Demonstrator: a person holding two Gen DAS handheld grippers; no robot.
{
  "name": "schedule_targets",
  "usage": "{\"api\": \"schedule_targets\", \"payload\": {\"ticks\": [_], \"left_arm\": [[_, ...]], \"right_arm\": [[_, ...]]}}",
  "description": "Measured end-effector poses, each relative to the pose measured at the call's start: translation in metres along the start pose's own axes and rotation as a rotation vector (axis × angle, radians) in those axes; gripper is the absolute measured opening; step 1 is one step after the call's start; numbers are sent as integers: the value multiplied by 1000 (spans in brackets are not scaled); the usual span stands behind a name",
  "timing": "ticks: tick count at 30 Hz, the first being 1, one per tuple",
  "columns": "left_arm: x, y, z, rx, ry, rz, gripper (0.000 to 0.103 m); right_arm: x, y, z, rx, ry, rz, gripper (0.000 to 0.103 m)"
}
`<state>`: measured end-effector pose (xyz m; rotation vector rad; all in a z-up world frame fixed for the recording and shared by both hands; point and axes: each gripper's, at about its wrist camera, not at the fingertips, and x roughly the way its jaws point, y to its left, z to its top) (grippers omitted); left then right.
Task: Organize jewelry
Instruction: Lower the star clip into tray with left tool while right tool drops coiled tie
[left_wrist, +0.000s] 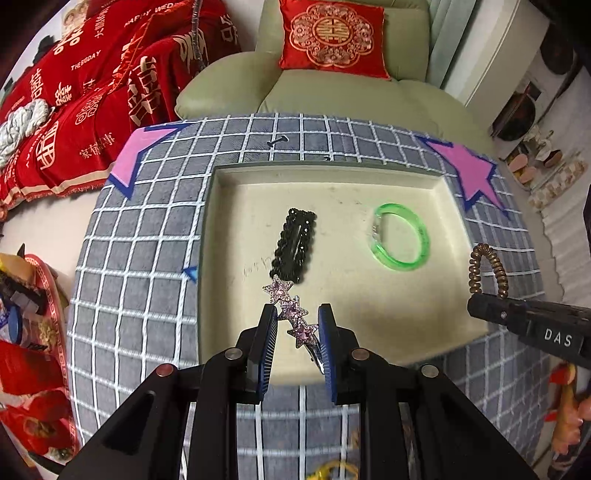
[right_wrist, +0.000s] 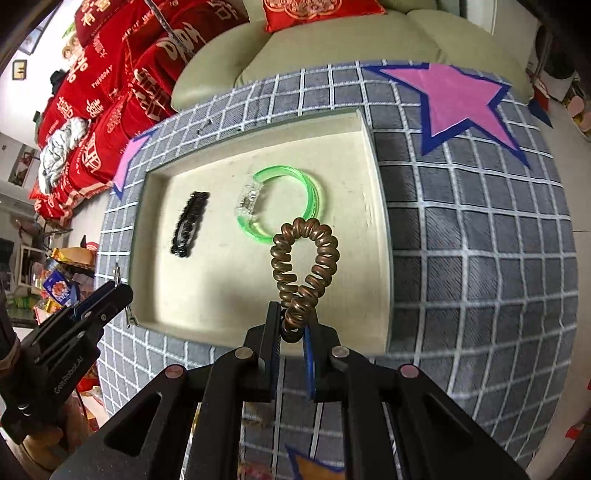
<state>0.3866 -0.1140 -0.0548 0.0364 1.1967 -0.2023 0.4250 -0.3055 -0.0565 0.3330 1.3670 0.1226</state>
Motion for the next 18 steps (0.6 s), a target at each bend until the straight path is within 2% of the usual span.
{"api": "schedule_targets", "payload": {"ticks": [11, 18], "left_arm": [[58, -10, 10, 40, 68, 57, 31], [72, -15, 8, 61, 93, 84, 31]], "right_arm": [[53, -8, 21, 9, 83, -3, 12], [61, -7, 26, -6, 85, -6, 12]]}}
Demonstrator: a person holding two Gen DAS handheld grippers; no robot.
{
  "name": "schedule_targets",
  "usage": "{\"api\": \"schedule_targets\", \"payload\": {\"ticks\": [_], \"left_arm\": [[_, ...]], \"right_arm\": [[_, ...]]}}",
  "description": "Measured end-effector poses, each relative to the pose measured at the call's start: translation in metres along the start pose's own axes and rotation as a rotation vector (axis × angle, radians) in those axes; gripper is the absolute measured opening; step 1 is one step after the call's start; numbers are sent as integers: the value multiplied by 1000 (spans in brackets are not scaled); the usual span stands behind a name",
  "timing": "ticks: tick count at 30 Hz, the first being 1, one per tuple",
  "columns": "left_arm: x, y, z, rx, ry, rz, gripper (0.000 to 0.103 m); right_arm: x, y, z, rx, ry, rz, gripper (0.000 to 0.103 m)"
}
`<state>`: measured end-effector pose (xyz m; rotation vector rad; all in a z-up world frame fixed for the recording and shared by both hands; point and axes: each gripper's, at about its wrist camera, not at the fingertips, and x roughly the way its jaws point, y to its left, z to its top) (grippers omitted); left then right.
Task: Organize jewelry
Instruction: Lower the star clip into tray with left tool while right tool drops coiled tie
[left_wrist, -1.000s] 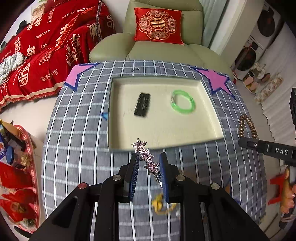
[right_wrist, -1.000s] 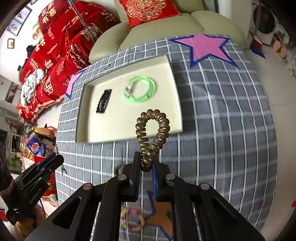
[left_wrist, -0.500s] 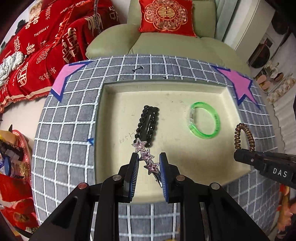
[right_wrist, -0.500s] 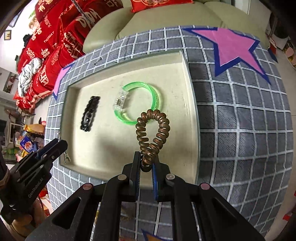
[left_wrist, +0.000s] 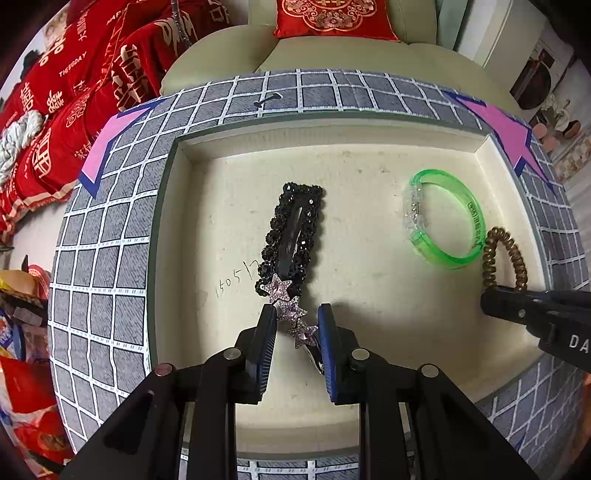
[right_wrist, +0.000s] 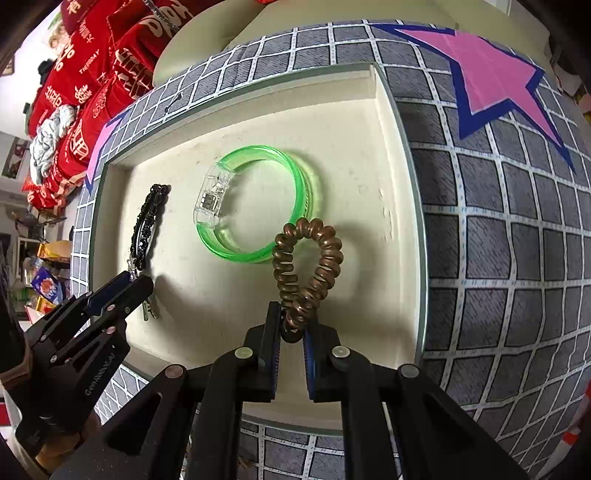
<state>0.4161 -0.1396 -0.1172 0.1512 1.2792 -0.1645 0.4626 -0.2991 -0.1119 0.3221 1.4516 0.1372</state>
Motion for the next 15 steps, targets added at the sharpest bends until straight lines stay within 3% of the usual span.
{"api": "schedule_targets", "payload": {"ticks": [3, 5, 7, 9, 15], "left_arm": [[0, -1, 1, 6, -2, 3, 31], [0, -2, 1, 15, 1, 16, 31], [-1, -2, 1, 20, 0, 28, 31], [-2, -1, 1, 12, 1, 25, 31], [-12, 4, 2, -7, -15, 19, 32]], "right_arm": [[0, 1, 1, 4, 1, 4, 16], [0, 1, 2, 9, 4, 30, 26], [-1, 3, 3, -1, 4, 40, 46], [-3, 7, 3, -12, -3, 17, 55], [-11, 2, 2, 26, -19, 35, 55]]}}
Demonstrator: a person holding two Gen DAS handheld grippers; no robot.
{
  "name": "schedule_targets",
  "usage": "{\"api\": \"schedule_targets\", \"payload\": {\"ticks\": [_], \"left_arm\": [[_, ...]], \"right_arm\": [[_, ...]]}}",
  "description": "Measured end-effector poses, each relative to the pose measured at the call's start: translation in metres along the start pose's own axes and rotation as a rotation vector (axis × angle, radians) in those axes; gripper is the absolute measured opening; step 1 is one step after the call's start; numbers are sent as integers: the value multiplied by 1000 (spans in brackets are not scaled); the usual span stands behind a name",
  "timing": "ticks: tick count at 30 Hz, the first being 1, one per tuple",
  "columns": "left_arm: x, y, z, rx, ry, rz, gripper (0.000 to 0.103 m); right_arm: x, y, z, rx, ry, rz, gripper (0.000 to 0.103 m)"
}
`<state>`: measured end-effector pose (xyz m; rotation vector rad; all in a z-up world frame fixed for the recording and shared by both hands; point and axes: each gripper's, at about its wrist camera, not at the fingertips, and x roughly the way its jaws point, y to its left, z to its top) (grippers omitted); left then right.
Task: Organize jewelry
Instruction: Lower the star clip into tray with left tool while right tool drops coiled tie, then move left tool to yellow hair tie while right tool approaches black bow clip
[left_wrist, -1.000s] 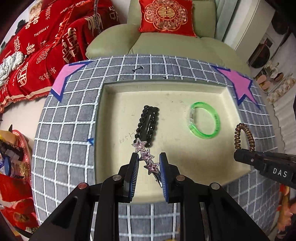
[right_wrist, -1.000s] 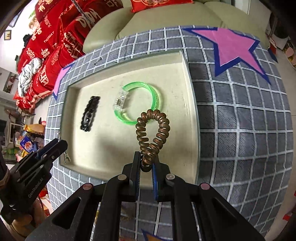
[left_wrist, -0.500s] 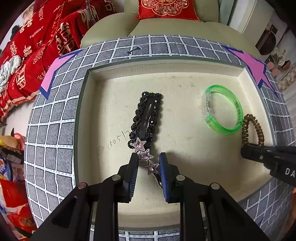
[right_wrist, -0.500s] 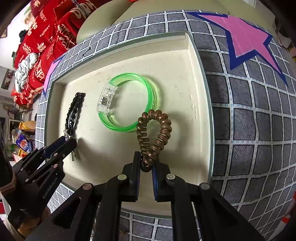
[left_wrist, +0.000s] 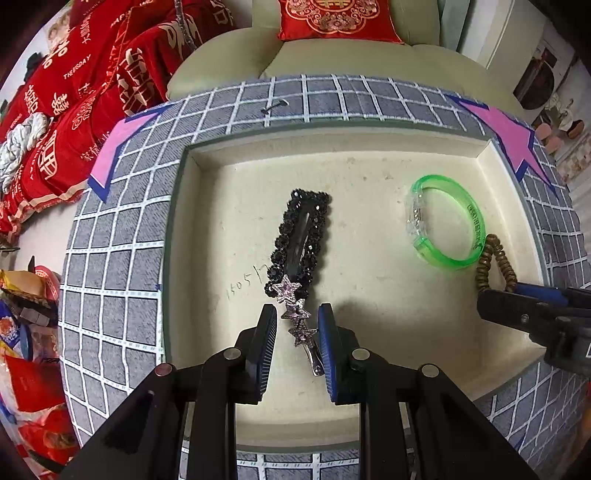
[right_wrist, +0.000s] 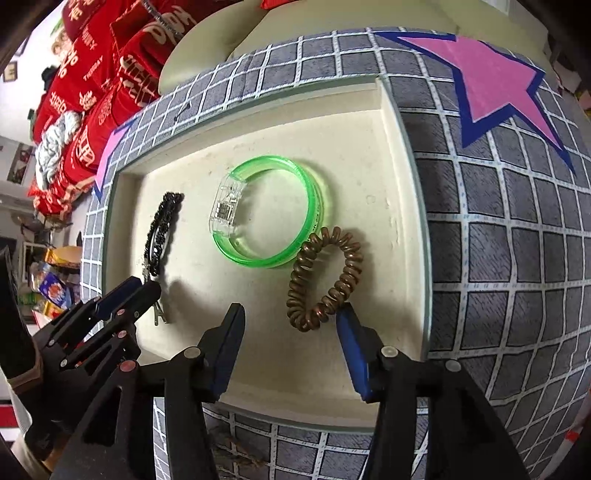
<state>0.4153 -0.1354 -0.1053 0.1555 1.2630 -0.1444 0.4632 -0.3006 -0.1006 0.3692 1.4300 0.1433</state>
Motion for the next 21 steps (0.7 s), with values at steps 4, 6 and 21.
{"api": "schedule_targets", "payload": {"ticks": [4, 6, 21], "left_arm": [[-14, 4, 0, -15, -46, 12, 96], [-23, 4, 0, -14, -76, 11, 96], [-69, 14, -32, -6, -103, -10, 103]], "right_arm": [[-13, -1, -2, 16, -24, 23, 58], [-21, 1, -3, 18, -35, 35, 58], [-71, 6, -33, 58, -116, 102, 84]]}}
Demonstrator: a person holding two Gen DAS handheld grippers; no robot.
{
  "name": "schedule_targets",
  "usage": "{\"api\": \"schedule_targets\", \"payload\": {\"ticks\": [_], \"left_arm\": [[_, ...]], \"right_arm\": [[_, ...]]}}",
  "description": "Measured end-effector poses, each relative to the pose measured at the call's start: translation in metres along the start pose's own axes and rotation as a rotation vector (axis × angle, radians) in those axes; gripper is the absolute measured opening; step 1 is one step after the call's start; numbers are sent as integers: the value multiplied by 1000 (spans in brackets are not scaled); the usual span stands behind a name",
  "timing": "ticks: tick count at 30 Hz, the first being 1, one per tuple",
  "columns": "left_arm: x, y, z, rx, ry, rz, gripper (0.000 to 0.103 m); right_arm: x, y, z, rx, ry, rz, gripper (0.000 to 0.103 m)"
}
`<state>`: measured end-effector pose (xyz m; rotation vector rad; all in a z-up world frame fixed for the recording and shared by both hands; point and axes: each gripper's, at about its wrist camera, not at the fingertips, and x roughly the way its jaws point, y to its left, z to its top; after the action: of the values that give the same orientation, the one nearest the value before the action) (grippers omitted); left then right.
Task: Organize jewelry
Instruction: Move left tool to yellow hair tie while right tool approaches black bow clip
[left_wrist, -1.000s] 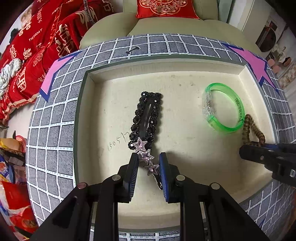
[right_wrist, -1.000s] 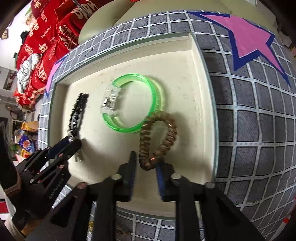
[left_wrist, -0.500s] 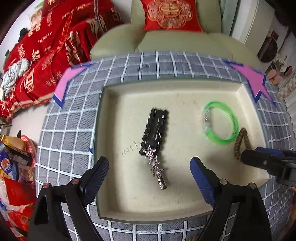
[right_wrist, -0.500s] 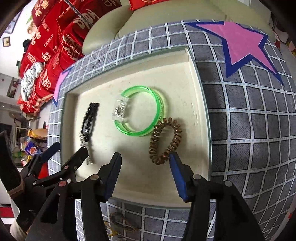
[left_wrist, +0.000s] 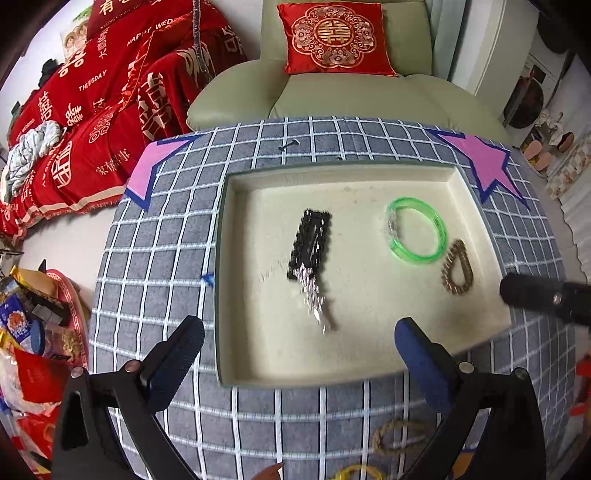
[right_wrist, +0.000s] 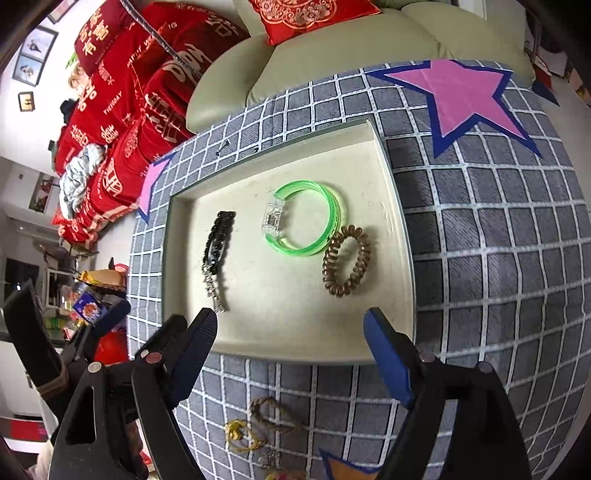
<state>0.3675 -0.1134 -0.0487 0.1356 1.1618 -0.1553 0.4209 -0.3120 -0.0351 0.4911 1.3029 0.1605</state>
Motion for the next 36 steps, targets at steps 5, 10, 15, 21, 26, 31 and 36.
{"api": "schedule_targets", "payload": {"ticks": [5, 10, 15, 21, 26, 31, 36], "left_arm": [[-12, 3, -28, 21, 20, 3, 103], [-16, 8, -62, 36, 64, 10, 103], [-20, 12, -92, 28, 95, 13, 103], [-24, 19, -116, -10, 131, -5, 103], [-20, 20, -131, -34, 172, -23, 103], [-18, 15, -141, -51, 207, -87, 103], [-12, 9, -148, -90, 237, -122, 103]], "right_arm": [[-17, -5, -18, 28, -27, 8, 86], [-30, -10, -43, 31, -54, -11, 86], [-44, -13, -68, 30, -87, -29, 86], [-57, -24, -93, 62, -84, -46, 86], [-61, -35, -118, 79, -45, -85, 86], [-57, -49, -148, 119, 10, -107, 86], [-48, -61, -175, 151, 58, -156, 86]]}}
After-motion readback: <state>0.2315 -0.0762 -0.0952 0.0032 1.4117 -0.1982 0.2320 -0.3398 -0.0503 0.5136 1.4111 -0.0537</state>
